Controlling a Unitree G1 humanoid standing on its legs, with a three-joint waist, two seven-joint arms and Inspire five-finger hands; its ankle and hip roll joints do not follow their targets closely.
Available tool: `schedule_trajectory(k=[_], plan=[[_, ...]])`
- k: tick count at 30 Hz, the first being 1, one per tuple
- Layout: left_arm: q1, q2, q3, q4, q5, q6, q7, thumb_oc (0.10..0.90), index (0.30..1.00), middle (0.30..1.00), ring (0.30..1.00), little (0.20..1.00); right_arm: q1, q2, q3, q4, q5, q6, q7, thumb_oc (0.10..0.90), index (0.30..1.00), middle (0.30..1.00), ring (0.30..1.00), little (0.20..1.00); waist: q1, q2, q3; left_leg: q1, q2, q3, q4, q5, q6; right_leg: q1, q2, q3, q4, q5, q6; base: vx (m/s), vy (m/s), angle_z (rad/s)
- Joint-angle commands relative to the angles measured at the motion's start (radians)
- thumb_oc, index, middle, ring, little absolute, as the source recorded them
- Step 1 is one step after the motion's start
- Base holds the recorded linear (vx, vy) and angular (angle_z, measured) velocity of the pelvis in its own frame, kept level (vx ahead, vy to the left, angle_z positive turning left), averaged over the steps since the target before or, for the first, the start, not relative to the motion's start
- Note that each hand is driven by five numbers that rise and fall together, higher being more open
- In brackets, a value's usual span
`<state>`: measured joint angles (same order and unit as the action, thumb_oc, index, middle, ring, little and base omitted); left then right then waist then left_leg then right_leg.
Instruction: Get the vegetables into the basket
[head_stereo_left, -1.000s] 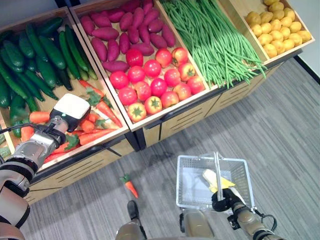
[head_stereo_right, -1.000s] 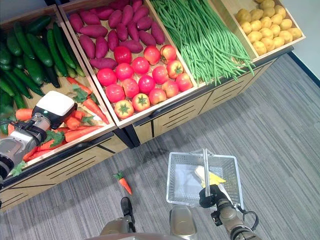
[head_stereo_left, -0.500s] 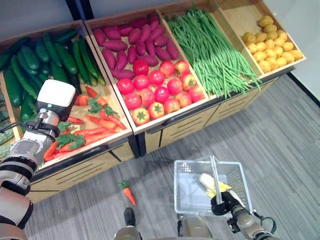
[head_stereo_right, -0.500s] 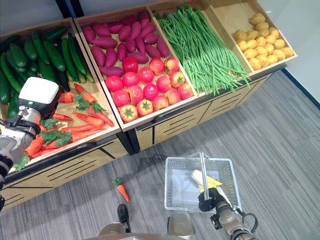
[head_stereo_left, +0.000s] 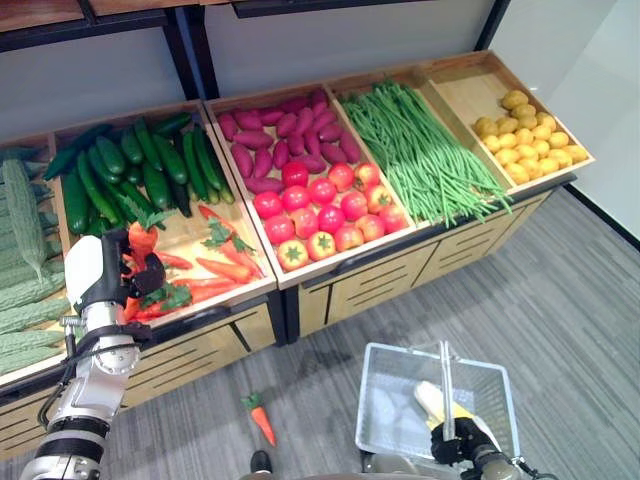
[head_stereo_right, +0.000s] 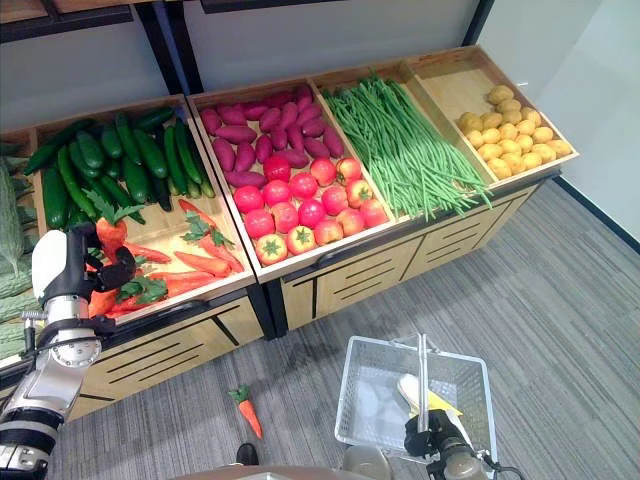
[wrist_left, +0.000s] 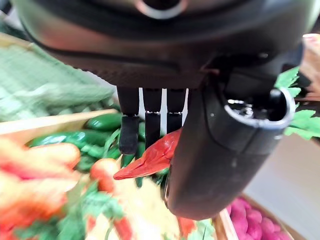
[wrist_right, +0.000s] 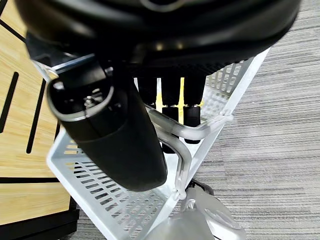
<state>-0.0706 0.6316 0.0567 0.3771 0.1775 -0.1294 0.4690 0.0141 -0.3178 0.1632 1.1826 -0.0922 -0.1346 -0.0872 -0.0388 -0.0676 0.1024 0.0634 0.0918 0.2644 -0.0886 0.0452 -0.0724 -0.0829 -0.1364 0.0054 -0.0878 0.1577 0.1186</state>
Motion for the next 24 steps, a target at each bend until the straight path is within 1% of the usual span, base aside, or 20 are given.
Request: schedule_trajectory(k=[1, 3, 5, 7, 8, 9, 10, 11, 12, 14, 16, 17, 18, 19, 20, 22, 23, 24], plan=[[-0.127, 0.089, 0.069, -0.136, -0.002, -0.127, 0.003, 0.4, 0.3, 0.3, 0.3, 0.3, 0.015, -0.063, 0.037, 0.02, -0.052, -0.015, -0.012, 0.4, 0.3, 0.3, 0.3, 0.3, -0.009, -0.023, -0.031, 0.009, -0.029, -0.021, 0.001, -0.062, 0.001, 0.026, -0.079, -0.034, 0.002, 0.005, 0.077, 0.0, 0.0, 0.0], [-0.11, 0.085, 0.066, -0.162, 0.008, -0.128, -0.014, 0.4, 0.3, 0.3, 0.3, 0.3, 0.015, -0.063, 0.034, 0.022, -0.055, -0.014, -0.007, 0.4, 0.3, 0.3, 0.3, 0.3, -0.007, -0.022, -0.031, 0.017, -0.029, -0.017, 0.001, -0.064, 0.004, 0.027, -0.078, -0.033, 0.004, 0.004, 0.078, 0.01, 0.01, -0.11], [-0.085, 0.086, 0.066, -0.222, 0.031, -0.134, -0.032, 0.4, 0.3, 0.3, 0.3, 0.3, 0.013, -0.065, 0.026, 0.029, -0.053, -0.014, -0.006, 0.4, 0.3, 0.3, 0.3, 0.3, 0.0, -0.021, -0.028, 0.028, -0.035, -0.01, 0.001, -0.069, 0.012, 0.029, -0.079, -0.023, 0.01, 0.006, 0.081, 0.0, 0.038, -0.16], [-0.065, 0.086, 0.048, -0.284, 0.034, -0.145, -0.062, 0.4, 0.3, 0.3, 0.3, 0.3, 0.02, -0.065, 0.013, 0.033, -0.046, -0.012, -0.006, 0.4, 0.3, 0.3, 0.3, 0.3, -0.001, -0.021, -0.023, 0.037, -0.05, 0.0, 0.001, -0.073, 0.024, 0.028, -0.09, -0.012, 0.017, 0.02, 0.09, -0.03, 0.096, -0.12], [-0.063, 0.091, 0.045, -0.303, 0.029, -0.149, -0.069, 0.4, 0.3, 0.3, 0.3, 0.3, 0.024, -0.065, 0.008, 0.029, -0.043, -0.011, -0.005, 0.4, 0.3, 0.3, 0.3, 0.3, -0.002, -0.024, -0.02, 0.04, -0.056, 0.005, 0.001, -0.075, 0.027, 0.024, -0.094, -0.005, 0.021, 0.03, 0.095, -0.06, 0.114, -0.16], [-0.066, 0.103, 0.039, -0.328, 0.031, -0.154, -0.079, 0.4, 0.3, 0.3, 0.3, 0.3, 0.032, -0.065, 0.0, 0.027, -0.037, -0.01, -0.005, 0.4, 0.3, 0.3, 0.3, 0.3, -0.004, -0.028, -0.016, 0.039, -0.066, 0.013, 0.001, -0.078, 0.033, 0.011, -0.1, 0.011, 0.027, 0.052, 0.105, -0.1, 0.13, -0.19], [-0.07, 0.104, 0.03, -0.352, 0.031, -0.161, -0.085, 0.4, 0.3, 0.3, 0.3, 0.3, 0.032, -0.061, -0.009, 0.035, -0.028, -0.007, -0.008, 0.4, 0.3, 0.3, 0.3, 0.3, -0.011, -0.033, -0.009, 0.033, -0.077, 0.026, 0.001, -0.08, 0.039, -0.014, -0.105, 0.034, 0.027, 0.095, 0.118, -0.09, 0.104, -0.21], [-0.07, 0.104, 0.031, -0.352, 0.03, -0.161, -0.086, 0.4, 0.3, 0.3, 0.3, 0.3, 0.031, -0.061, -0.009, 0.035, -0.027, -0.007, -0.008, 0.4, 0.3, 0.3, 0.3, 0.3, -0.009, -0.034, -0.01, 0.032, -0.078, 0.028, 0.001, -0.08, 0.04, -0.016, -0.106, 0.037, 0.025, 0.097, 0.119, -0.14, 0.094, -0.22], [-0.072, 0.101, 0.027, -0.371, 0.022, -0.166, -0.09, 0.4, 0.3, 0.3, 0.3, 0.3, 0.027, -0.054, -0.008, 0.027, -0.023, -0.006, -0.01, 0.4, 0.3, 0.3, 0.3, 0.3, -0.015, -0.038, 0.0, 0.023, -0.082, 0.047, 0.001, -0.077, 0.044, -0.045, -0.109, 0.051, 0.029, 0.128, 0.128, -0.08, 0.04, -0.24], [-0.072, 0.101, 0.027, -0.371, 0.022, -0.166, -0.09, 0.4, 0.3, 0.3, 0.3, 0.3, 0.027, -0.053, -0.008, 0.026, -0.023, -0.005, -0.01, 0.4, 0.3, 0.3, 0.3, 0.3, -0.011, -0.039, -0.002, 0.021, -0.083, 0.051, 0.001, -0.077, 0.045, -0.051, -0.108, 0.057, 0.03, 0.129, 0.128, -0.09, 0.024, -0.36], [-0.07, 0.107, 0.025, -0.419, 0.004, -0.175, -0.093, 0.4, 0.3, 0.3, 0.3, 0.3, 0.017, -0.045, -0.003, 0.027, -0.017, -0.003, -0.016, 0.4, 0.3, 0.3, 0.3, 0.3, 0.007, -0.035, 0.017, 0.01, -0.072, 0.085, 0.001, -0.074, 0.055, -0.077, -0.113, 0.002, 0.101, 0.099, 0.113, -0.15, 0.019, -0.41], [-0.069, 0.102, 0.026, -0.439, -0.013, -0.179, -0.092, 0.4, 0.3, 0.3, 0.3, 0.3, 0.013, -0.044, -0.005, 0.032, -0.016, -0.001, -0.021, 0.4, 0.3, 0.3, 0.3, 0.3, 0.016, -0.025, 0.022, 0.009, -0.063, 0.097, 0.002, -0.076, 0.057, -0.071, -0.12, -0.047, 0.137, 0.066, 0.102, -0.14, 0.047, -0.46], [-0.062, 0.094, 0.035, -0.462, -0.031, -0.18, -0.103, 0.4, 0.3, 0.3, 0.3, 0.3, 0.012, -0.044, -0.008, 0.032, -0.017, 0.001, -0.023, 0.4, 0.3, 0.3, 0.3, 0.3, 0.025, -0.016, 0.026, 0.008, -0.053, 0.119, 0.008, -0.072, 0.057, -0.059, -0.132, -0.126, 0.195, 0.024, 0.085, -0.12, 0.059, -1.14], [-0.058, 0.087, 0.037, -0.484, -0.04, -0.184, -0.111, 0.4, 0.3, 0.3, 0.3, 0.3, 0.011, -0.047, -0.011, 0.035, -0.018, 0.003, -0.026, 0.4, 0.3, 0.3, 0.3, 0.3, 0.029, -0.013, 0.025, 0.007, -0.049, 0.138, 0.013, -0.068, 0.059, -0.053, -0.14, -0.17, 0.226, 0.007, 0.078, -0.14, 0.062, -0.96], [-0.048, 0.084, 0.044, -0.514, -0.049, -0.187, -0.126, 0.4, 0.3, 0.3, 0.3, 0.3, 0.011, -0.053, -0.016, 0.035, -0.017, 0.004, -0.029, 0.4, 0.3, 0.3, 0.3, 0.3, 0.037, -0.007, 0.023, 0.005, -0.042, 0.17, 0.021, -0.064, 0.062, -0.045, -0.154, -0.238, 0.288, -0.019, 0.067, -0.08, 0.032, -1.08], [-0.04, 0.083, 0.045, -0.524, -0.053, -0.189, -0.135, 0.4, 0.3, 0.3, 0.3, 0.3, 0.008, -0.055, -0.018, 0.037, -0.014, 0.005, -0.03, 0.4, 0.3, 0.3, 0.3, 0.3, 0.039, -0.006, 0.021, 0.005, -0.041, 0.18, 0.021, -0.063, 0.061, -0.043, -0.156, -0.25, 0.301, -0.027, 0.067, 0.01, -0.024, -0.62], [-0.021, 0.08, 0.045, -0.526, -0.071, -0.197, -0.155, 0.4, 0.3, 0.3, 0.3, 0.3, 0.013, -0.058, -0.019, 0.03, -0.008, 0.006, -0.028, 0.4, 0.3, 0.3, 0.3, 0.3, 0.042, -0.008, 0.002, 0.022, -0.042, 0.186, 0.009, -0.078, 0.045, -0.001, -0.137, -0.263, 0.231, -0.043, 0.082, 0.01, -0.131, -0.36], [-0.018, 0.074, 0.045, -0.524, -0.08, -0.199, -0.161, 0.4, 0.3, 0.3, 0.3, 0.3, 0.018, -0.058, -0.019, 0.024, -0.007, 0.005, -0.028, 0.4, 0.3, 0.3, 0.3, 0.3, 0.038, -0.012, 0.003, 0.012, -0.037, 0.213, 0.015, -0.053, 0.045, 0.002, -0.126, -0.277, 0.208, -0.042, 0.067, 0.11, -0.099, -0.14]])
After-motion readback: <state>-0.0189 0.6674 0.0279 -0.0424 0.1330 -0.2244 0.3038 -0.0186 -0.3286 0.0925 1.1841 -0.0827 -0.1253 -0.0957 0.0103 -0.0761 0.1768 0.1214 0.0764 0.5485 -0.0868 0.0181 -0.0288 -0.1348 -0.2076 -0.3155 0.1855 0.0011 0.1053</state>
